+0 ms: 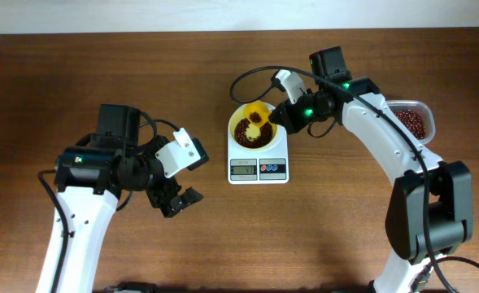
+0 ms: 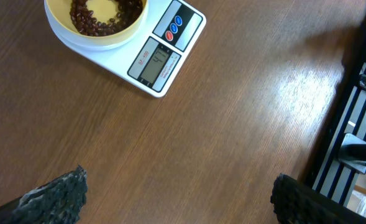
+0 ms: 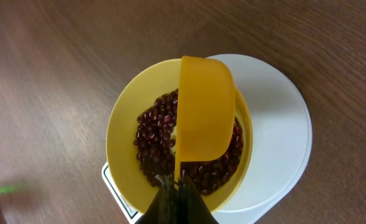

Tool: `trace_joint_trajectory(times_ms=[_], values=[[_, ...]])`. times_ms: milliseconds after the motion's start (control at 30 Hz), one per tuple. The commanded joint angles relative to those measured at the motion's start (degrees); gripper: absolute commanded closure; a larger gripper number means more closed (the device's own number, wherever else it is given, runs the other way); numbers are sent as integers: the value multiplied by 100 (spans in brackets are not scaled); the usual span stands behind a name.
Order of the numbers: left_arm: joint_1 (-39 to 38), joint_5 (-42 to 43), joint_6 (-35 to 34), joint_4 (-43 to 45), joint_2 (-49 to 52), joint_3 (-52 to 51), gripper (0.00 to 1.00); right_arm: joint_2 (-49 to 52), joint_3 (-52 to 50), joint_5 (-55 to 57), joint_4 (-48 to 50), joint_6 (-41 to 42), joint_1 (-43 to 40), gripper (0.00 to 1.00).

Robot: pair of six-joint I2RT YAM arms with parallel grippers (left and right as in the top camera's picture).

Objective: Scoop item into bowl and weigh 50g on scale
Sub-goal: 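Tilt the scoop slowly to trickle beans into the yellow bowl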

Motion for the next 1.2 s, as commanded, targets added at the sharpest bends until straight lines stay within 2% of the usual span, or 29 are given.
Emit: trace_joint_trajectory(times_ms=[0, 400, 600, 767, 900, 967, 1167], values=[[-22, 101, 92, -7, -24, 72, 1, 42, 22, 26, 33, -33, 31, 96], [-22, 101, 92, -7, -24, 72, 1, 42, 24, 26, 120, -33, 24, 96], [-22, 101, 92, -7, -24, 72, 1, -295, 31, -326, -310, -37, 26, 96], [-22, 101, 92, -7, -24, 72, 1, -544, 24, 426, -450, -55, 105, 96], [-22, 101, 92, -7, -24, 72, 1, -719, 35, 533, -490, -55, 310, 96], [-22, 101, 92, -7, -24, 72, 1, -640, 17, 1611, -505, -55, 557, 96], [-22, 101, 92, -7, -24, 72, 1, -758, 35, 1801, -466, -55, 734, 96]])
